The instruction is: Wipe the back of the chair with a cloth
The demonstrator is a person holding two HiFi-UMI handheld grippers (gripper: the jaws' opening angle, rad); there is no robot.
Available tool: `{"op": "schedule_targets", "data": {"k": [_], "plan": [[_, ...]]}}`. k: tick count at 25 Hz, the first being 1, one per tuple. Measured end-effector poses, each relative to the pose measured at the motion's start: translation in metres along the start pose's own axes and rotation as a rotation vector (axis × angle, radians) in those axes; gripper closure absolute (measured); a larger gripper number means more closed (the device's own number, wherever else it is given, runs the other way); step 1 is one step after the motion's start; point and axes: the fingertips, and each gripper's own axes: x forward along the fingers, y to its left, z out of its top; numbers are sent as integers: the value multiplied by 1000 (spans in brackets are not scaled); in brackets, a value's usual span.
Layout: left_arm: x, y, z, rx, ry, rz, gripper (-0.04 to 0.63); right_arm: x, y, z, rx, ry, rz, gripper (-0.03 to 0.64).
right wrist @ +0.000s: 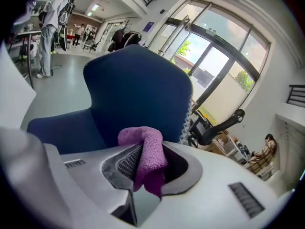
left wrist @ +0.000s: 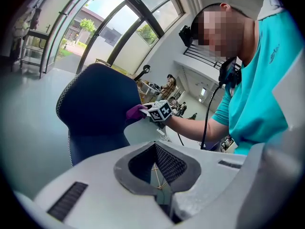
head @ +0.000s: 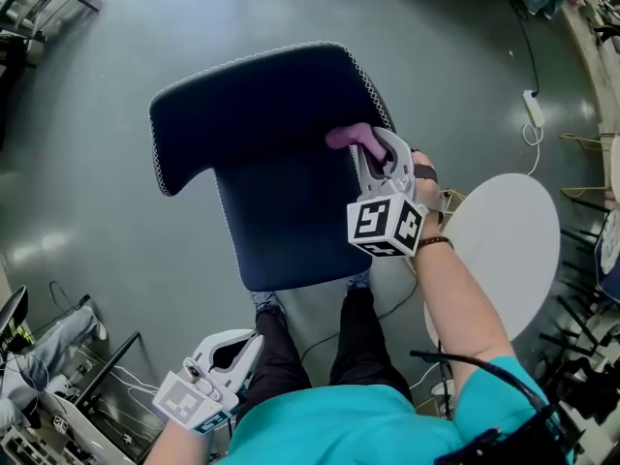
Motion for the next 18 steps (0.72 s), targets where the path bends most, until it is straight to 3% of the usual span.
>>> {"op": "schedule_targets", "data": {"k": [6,11,14,18], "plan": [[-72,30,-11,-50,-73,86,592,16,120,105,-75,-139,244,528],[-146,76,-29,-108,-147,196,592,41,227,190,-182,-214,385,528],[-182,98,-44,-145,-177,238,592,54,267,225,-207,-217,411,528],[-214,119,-61,-181,-196,261,592,67,282,238,-179,-182,380,528]]}}
